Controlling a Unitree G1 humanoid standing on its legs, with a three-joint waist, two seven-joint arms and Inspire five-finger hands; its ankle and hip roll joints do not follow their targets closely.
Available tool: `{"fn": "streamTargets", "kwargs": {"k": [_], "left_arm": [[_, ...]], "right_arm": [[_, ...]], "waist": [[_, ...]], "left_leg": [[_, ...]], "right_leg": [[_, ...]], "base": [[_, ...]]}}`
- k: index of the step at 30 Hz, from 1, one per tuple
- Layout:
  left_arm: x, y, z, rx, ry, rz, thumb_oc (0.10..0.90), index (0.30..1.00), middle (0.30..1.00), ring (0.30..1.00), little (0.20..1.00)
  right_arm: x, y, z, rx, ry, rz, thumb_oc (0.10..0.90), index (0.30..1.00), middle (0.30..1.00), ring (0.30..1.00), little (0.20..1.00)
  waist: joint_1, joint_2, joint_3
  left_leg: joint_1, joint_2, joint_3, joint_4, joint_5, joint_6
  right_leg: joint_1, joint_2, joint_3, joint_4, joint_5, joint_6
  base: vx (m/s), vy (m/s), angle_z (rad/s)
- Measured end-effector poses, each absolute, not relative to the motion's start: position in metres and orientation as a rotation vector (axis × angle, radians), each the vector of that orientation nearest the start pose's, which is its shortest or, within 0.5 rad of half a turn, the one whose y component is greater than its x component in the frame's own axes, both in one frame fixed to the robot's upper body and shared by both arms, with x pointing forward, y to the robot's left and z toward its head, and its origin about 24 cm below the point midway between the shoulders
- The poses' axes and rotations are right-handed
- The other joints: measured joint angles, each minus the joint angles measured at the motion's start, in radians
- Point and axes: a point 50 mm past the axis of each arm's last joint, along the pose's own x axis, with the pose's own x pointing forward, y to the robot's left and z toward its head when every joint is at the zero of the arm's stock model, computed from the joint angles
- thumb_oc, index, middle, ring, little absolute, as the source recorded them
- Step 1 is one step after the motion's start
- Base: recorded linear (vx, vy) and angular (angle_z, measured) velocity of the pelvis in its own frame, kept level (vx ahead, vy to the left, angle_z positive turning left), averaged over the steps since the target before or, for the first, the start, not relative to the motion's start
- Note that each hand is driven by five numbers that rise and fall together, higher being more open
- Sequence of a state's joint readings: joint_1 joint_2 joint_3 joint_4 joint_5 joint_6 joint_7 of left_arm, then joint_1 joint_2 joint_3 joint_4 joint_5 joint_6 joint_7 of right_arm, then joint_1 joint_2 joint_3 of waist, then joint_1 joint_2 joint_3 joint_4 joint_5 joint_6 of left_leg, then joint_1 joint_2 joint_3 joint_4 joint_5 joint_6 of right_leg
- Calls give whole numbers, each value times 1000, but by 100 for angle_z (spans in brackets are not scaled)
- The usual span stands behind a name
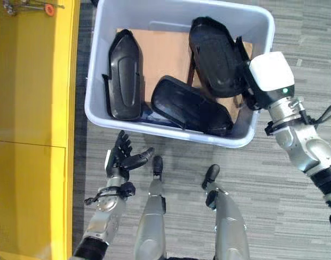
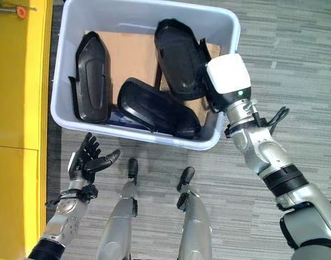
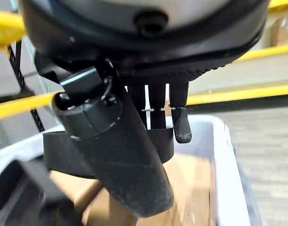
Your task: Move parts from the plastic box to the shelf.
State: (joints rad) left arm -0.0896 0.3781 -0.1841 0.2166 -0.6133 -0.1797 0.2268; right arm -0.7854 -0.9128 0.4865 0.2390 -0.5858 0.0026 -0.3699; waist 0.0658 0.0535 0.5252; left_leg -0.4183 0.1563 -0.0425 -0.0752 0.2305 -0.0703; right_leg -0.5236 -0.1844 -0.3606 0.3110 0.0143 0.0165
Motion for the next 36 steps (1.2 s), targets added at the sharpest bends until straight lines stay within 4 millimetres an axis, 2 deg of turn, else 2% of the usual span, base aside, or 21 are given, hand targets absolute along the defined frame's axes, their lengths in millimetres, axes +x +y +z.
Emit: {"fn": "streamTargets", "kwargs": {"k": [6,8,9,16,23,27,36], "left_arm": [[255,207,17,-205,110,145,900,1000,1000,1000,1000],[247,211,12,-207,125,144,900,1000,1000,1000,1000],[245,216,12,-208,124,166,900,1000,1000,1000,1000],[240,220,10,-200,139,167,900,1000,1000,1000,1000],[232,220,2,-199,181,152,900,1000,1000,1000,1000],[225,222,-4,-199,209,160,900,1000,1000,1000,1000],[222,228,-5,-178,211,182,900,1000,1000,1000,1000]], "right_arm": [[341,-218,253,-1540,-710,-272,400,300,300,300,300],[341,-215,257,-1534,-731,-272,400,300,300,300,300],[338,-210,261,-1515,-763,-267,400,300,300,300,300],[328,-198,261,-1439,-828,-215,400,300,300,300,300],[324,-184,254,-1347,-852,-146,400,300,300,300,300],[323,-184,245,-1323,-836,-129,400,300,300,300,300],[321,-181,245,-1261,-839,-147,400,300,300,300,300]], "waist": [[1,-7,-5],[0,-12,-15],[1,-26,-23],[5,-38,-41],[5,-51,-62],[9,-56,-103],[16,-57,-112]], "left_leg": [[89,-2,17,0,-9,-9],[121,-3,26,0,-28,-3],[126,-3,37,0,-29,-4],[161,-3,37,0,-39,-5],[202,-4,37,-2,-48,-3],[200,-4,38,-2,-63,-6],[239,-6,37,-2,-64,-12]], "right_leg": [[132,16,0,-107,47,20],[177,20,2,-149,63,28],[189,26,11,-173,78,29],[240,31,7,-205,89,32],[301,37,1,-246,97,35],[308,40,2,-268,101,39],[364,43,-5,-300,107,42]], "base": [[3,34,-5],[21,44,-8],[28,25,-12],[5,3,-1],[10,9,1],[0,0,0],[18,8,1]]}}
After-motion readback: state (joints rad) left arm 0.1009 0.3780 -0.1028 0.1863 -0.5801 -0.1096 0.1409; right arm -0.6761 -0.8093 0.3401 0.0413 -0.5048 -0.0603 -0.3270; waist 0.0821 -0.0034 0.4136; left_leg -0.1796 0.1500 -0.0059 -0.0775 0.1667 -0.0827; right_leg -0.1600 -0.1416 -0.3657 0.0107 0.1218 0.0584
